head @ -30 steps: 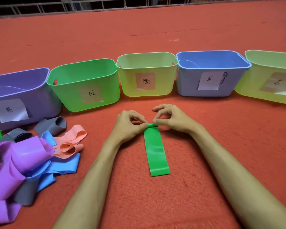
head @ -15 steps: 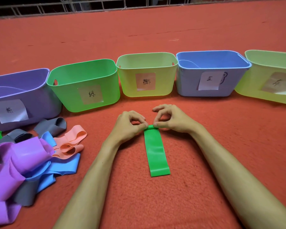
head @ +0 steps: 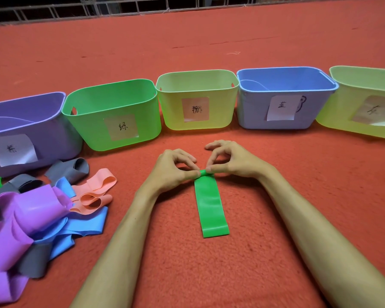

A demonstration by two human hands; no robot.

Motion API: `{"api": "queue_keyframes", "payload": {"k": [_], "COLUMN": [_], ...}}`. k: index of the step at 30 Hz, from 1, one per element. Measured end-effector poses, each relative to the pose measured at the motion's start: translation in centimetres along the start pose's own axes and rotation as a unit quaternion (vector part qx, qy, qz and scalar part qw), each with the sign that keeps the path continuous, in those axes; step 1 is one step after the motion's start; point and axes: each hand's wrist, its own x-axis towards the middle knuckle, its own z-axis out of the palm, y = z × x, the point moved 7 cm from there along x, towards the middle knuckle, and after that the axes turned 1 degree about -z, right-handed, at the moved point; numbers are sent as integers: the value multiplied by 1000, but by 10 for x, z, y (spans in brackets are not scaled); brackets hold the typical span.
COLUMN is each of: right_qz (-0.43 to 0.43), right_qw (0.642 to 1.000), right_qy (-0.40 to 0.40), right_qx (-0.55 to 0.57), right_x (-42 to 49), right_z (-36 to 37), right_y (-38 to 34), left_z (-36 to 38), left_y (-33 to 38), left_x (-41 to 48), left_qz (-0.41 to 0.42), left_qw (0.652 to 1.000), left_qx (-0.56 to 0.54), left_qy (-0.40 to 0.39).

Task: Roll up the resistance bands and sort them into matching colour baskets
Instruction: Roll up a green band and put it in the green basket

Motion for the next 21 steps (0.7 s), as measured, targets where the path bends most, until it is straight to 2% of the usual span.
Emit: {"api": "queue_keyframes", "payload": {"k": [5,10,17,21], "right_qz": [14,4,-11,-7], "right_qw": [999,999,998,999], "right_qy": [16,42,48,44], "right_qx": [24,3,-27,-26], "right_x": [1,1,1,2], "right_z": [-2,-1,0,1], "right_y": [1,3,3,5], "left_z": [1,2,3,0], "left_y": [1,-2,-5,-10], "left_x": [-1,-2,1,4], "left_qz": [16,18,3,-16], "left_qw": [999,996,997,997], "left_qx": [-28,-51,-72,-58], "left_qy": [44,71,40,54]}}
